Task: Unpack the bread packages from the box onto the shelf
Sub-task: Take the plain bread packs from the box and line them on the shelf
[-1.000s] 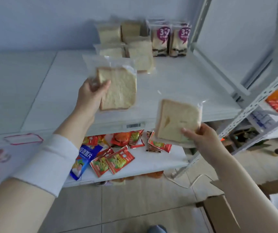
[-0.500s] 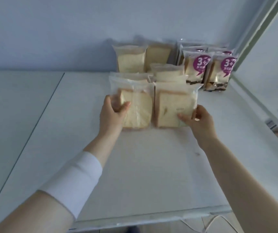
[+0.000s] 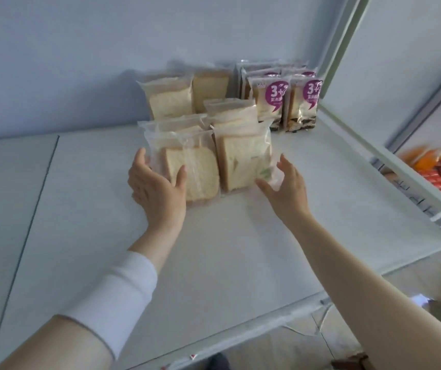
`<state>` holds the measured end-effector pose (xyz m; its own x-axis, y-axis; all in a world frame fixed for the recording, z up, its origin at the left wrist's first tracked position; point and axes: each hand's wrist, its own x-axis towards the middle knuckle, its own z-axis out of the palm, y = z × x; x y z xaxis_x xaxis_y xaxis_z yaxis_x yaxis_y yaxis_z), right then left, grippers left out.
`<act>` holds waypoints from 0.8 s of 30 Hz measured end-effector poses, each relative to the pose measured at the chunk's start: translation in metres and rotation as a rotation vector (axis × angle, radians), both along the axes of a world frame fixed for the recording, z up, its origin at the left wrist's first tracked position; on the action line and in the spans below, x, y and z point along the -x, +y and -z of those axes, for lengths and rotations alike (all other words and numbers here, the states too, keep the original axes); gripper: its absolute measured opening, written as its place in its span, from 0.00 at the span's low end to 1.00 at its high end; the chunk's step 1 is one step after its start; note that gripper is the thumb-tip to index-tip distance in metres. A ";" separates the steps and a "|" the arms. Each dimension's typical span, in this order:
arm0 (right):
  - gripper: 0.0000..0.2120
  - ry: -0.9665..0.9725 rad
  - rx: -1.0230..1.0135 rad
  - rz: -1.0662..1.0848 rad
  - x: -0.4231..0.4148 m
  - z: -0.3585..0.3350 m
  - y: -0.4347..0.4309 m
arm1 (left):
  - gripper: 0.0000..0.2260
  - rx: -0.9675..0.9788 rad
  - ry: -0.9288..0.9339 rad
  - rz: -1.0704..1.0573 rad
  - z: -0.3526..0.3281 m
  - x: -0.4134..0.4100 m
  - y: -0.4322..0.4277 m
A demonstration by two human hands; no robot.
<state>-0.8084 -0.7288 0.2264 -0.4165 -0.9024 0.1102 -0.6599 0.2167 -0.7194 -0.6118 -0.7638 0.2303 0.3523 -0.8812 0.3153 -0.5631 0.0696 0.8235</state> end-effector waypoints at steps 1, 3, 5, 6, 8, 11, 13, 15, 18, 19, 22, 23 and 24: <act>0.36 0.039 -0.006 0.011 0.000 -0.001 0.010 | 0.32 0.055 -0.094 0.034 -0.001 -0.002 0.008; 0.34 0.142 -0.036 0.030 0.002 -0.004 0.034 | 0.28 0.222 -0.325 0.159 -0.005 0.000 0.023; 0.32 0.290 -0.081 0.033 0.011 -0.008 0.059 | 0.22 0.365 -0.542 0.380 -0.011 0.015 0.037; 0.31 0.369 -0.102 0.037 0.019 -0.011 0.073 | 0.20 0.408 -0.650 0.495 -0.014 0.029 0.044; 0.29 0.507 -0.146 0.065 0.040 -0.015 0.105 | 0.18 0.422 -0.833 0.695 -0.022 0.067 0.062; 0.29 0.645 -0.269 0.114 0.087 -0.016 0.167 | 0.21 0.284 -0.970 0.949 -0.027 0.137 0.107; 0.29 0.700 -0.347 0.164 0.126 -0.011 0.220 | 0.20 0.299 -1.062 1.036 -0.021 0.190 0.142; 0.29 0.725 -0.412 0.218 0.168 -0.001 0.279 | 0.18 0.369 -1.100 1.112 -0.011 0.248 0.186; 0.29 0.673 -0.576 0.320 0.225 0.032 0.379 | 0.19 0.373 -1.161 1.284 0.018 0.333 0.264; 0.28 0.633 -0.632 0.356 0.240 0.047 0.413 | 0.19 0.392 -1.173 1.328 0.032 0.359 0.290; 0.27 0.474 -0.784 0.494 0.269 0.091 0.498 | 0.19 0.431 -1.236 1.460 0.071 0.418 0.361; 0.27 0.419 -0.826 0.528 0.275 0.102 0.520 | 0.19 0.375 -1.264 1.554 0.087 0.431 0.381; 0.27 0.368 -0.860 0.559 0.283 0.113 0.540 | 0.20 0.344 -1.284 1.628 0.104 0.445 0.399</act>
